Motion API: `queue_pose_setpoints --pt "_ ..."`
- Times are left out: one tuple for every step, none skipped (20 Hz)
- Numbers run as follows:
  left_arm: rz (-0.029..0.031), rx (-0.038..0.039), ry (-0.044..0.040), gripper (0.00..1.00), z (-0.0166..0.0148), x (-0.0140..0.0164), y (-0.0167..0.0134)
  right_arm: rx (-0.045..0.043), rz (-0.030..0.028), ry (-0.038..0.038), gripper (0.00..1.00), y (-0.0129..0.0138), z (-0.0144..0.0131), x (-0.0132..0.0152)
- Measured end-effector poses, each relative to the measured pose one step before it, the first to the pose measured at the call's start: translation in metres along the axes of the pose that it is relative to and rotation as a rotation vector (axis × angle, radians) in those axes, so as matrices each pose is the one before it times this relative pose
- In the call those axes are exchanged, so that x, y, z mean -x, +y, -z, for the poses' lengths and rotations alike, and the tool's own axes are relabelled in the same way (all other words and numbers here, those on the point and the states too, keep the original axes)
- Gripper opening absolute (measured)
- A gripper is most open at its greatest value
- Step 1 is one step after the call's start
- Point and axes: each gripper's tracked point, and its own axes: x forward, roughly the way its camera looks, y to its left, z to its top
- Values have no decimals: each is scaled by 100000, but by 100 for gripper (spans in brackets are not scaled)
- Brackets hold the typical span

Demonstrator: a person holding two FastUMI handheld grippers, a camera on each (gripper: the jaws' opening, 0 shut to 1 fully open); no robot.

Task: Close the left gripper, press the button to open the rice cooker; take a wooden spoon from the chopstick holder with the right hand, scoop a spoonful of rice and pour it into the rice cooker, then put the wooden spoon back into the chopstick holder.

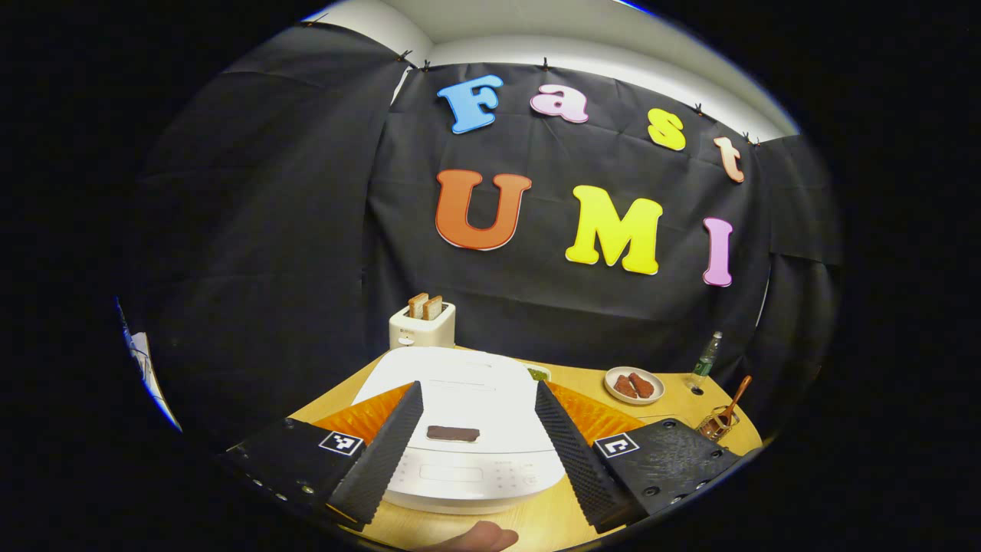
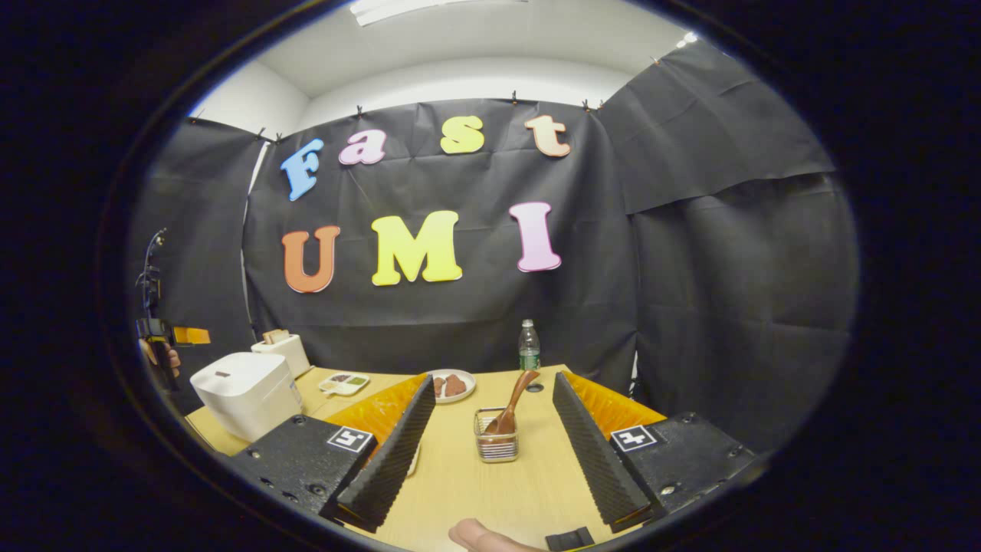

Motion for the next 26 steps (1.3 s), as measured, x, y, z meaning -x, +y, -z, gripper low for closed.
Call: queue_pose_setpoints --pt "1865 -2268 -1071 94 -382 1052 -1000 456 150 -357 98 143 -192 192" --pt "386 -2194 -880 94 -457 935 -677 776 372 -491 98 69 -214 149" --pt "971 -1905 -350 94 -63 940 -504 631 149 -836 98 140 -359 298" --pt "1149 -1427 -1046 94 -405 1028 -793 398 -136 -1020 98 299 -478 201" --pt "175 -324 -1143 94 -332 533 -432 544 -368 -621 98 225 -249 286" --pt "-845 464 -1133 94 -361 618 -338 264 -424 -819 98 352 -300 225" --pt "-242 688 -1409 94 -377 692 -502 34 -150 -617 98 176 -340 151" --pt "267 607 -2288 94 -492 697 -683 59 -234 -570 98 246 -211 68" --pt "-127 39 -1647 94 -355 551 -424 476 -280 -448 98 226 -231 -1" --pt "-447 -603 -1908 94 -73 610 -448 281 -199 -185 97 174 46 -83" --pt "-483 -1128 -2487 94 -279 485 -399 -408 -505 -415 97 209 -101 -22" --pt "484 -1074 -2015 94 -142 609 -650 -662 -291 -441 98 232 -138 -214" --pt "969 -298 -953 94 137 511 -733 -365 -199 353 97 79 213 -265" --pt "941 239 -446 94 355 477 -696 -264 -315 564 96 157 321 -323" --pt "1472 -290 67 94 504 351 -712 -320 -218 784 97 67 418 -241" --pt "2216 -720 220 94 467 306 -739 -610 -61 621 98 85 302 -275" --pt "2173 -569 687 94 705 270 -621 -290 -14 390 98 50 286 -16" --pt "665 -5 386 94 392 128 -166 -22 650 90 98 -119 276 -153" --pt "-55 199 248 94 393 54 -41 15 614 203 98 -39 207 -139" --pt "75 -91 289 94 285 -14 30 108 -258 -33 98 313 204 54" --pt "-297 -235 254 94 127 -185 206 298 -562 -234 98 241 38 -45" --pt "-832 -248 43 94 70 -84 318 786 -263 -21 98 126 41 -78" --pt "-713 -486 -613 94 -212 -34 293 791 248 11 98 -102 74 -70" --pt "-312 -79 -1358 94 -324 46 134 656 341 -500 98 -105 -167 -70" --pt "468 432 -1276 94 -375 -36 90 280 455 -355 98 -56 -141 -45" --pt "855 975 -703 94 -34 19 -8 180 29 -494 98 55 -123 -18"
